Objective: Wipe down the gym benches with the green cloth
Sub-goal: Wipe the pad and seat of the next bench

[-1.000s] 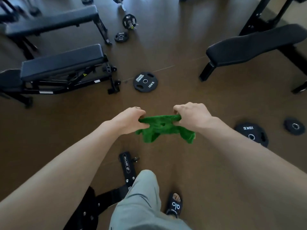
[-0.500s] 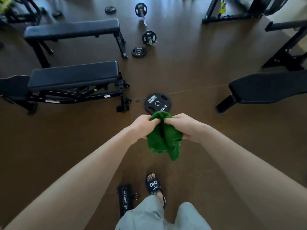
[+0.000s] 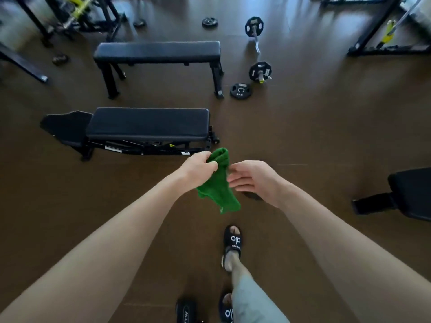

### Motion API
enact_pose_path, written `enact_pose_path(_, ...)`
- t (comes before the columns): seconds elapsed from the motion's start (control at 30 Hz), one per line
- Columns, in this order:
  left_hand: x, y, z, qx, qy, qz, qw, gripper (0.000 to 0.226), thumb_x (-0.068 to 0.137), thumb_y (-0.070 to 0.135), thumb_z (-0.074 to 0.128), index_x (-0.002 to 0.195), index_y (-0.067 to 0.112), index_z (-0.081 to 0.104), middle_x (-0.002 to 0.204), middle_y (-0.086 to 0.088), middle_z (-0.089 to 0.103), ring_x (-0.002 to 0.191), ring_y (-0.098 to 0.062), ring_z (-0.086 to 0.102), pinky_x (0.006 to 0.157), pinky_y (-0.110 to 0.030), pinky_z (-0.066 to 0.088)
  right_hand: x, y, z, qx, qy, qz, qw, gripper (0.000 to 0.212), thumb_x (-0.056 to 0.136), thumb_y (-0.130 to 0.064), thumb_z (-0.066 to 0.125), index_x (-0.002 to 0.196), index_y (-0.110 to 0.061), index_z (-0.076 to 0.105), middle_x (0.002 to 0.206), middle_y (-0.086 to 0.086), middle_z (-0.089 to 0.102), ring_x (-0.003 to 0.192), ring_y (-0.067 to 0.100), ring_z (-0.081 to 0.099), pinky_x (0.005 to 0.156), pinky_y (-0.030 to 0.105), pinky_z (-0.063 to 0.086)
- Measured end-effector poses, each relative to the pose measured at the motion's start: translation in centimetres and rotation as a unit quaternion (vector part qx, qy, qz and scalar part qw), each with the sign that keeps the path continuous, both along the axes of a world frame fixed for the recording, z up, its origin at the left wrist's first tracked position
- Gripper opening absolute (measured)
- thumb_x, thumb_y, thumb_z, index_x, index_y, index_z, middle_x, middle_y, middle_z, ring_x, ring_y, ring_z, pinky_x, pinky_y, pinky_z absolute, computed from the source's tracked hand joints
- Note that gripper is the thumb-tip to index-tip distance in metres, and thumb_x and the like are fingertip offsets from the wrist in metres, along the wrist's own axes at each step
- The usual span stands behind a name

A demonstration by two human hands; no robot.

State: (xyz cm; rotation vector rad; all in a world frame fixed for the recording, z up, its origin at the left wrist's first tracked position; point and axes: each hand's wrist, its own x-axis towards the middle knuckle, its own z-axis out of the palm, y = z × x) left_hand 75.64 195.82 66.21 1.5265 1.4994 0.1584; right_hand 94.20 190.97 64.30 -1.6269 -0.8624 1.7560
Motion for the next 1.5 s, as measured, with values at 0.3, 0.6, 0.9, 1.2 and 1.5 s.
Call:
enact_pose_path(0.3,-5.0,15.4,2.4,-0.067,0.025,-0.088,0.994,0.027,0.092,0.015,0.051,0.105,0.030,0.070,0.103,0.000,0.074,0.102,-0.025,0.069,0.095,-0.048,0.055,-3.2,17.3,-2.7,0.049,0.022,0.216,0.975,0.055,0.067,-0.008,0.074,0.121,-0.018,0.070,0.118,0.007,0.075,0.115,0.025,0.068,0.102,0.036,0.050)
enact_pose_path(0.6,-10.3,26.2,-2.9,0.054,0.072,-0.008,0.996,0.025,0.096,0.012,0.053,0.109,0.029,0.065,0.098,0.004,0.067,0.083,-0.013,0.064,0.070,-0.030,0.052,-8.4,28.3,-4.6,0.034,-0.012,0.199,0.979,0.025,0.088,-0.006,0.074,0.112,-0.014,0.075,0.106,0.006,0.079,0.102,0.024,0.076,0.095,0.041,0.058)
enact_pose_path(0.9,-16.3,37.2,-14.1,0.050,0.062,-0.001,0.997,0.039,0.103,0.025,0.053,0.142,0.029,0.049,0.134,0.004,0.059,0.115,-0.015,0.060,0.102,-0.038,0.050,-13.6,36.7,-13.6,-0.087,0.005,-0.069,0.994,0.026,0.101,-0.006,0.058,0.123,-0.016,0.067,0.113,0.013,0.076,0.104,0.032,0.074,0.092,0.045,0.060)
enact_pose_path(1.2,-20.0,45.8,-30.2,0.061,0.141,-0.016,0.988,0.058,0.106,0.028,0.050,0.159,0.032,0.028,0.154,0.005,0.041,0.094,-0.016,0.060,0.080,-0.027,0.049,-14.7,48.6,-28.5,0.008,-0.201,-0.239,0.950,0.028,0.103,-0.008,0.051,0.120,-0.028,0.060,0.106,-0.002,0.068,0.104,0.026,0.068,0.092,0.035,0.055)
enact_pose_path(1.5,-18.3,55.0,-52.2,0.299,0.171,-0.074,0.936,0.049,0.103,0.028,0.054,0.151,0.018,0.047,0.154,-0.006,0.048,0.142,-0.024,0.043,0.121,-0.046,0.032,-15.1,55.4,-49.4,0.285,-0.482,0.259,0.787,0.054,0.091,-0.004,0.052,0.143,-0.016,0.061,0.147,0.007,0.060,0.140,0.028,0.051,0.120,0.045,0.036)
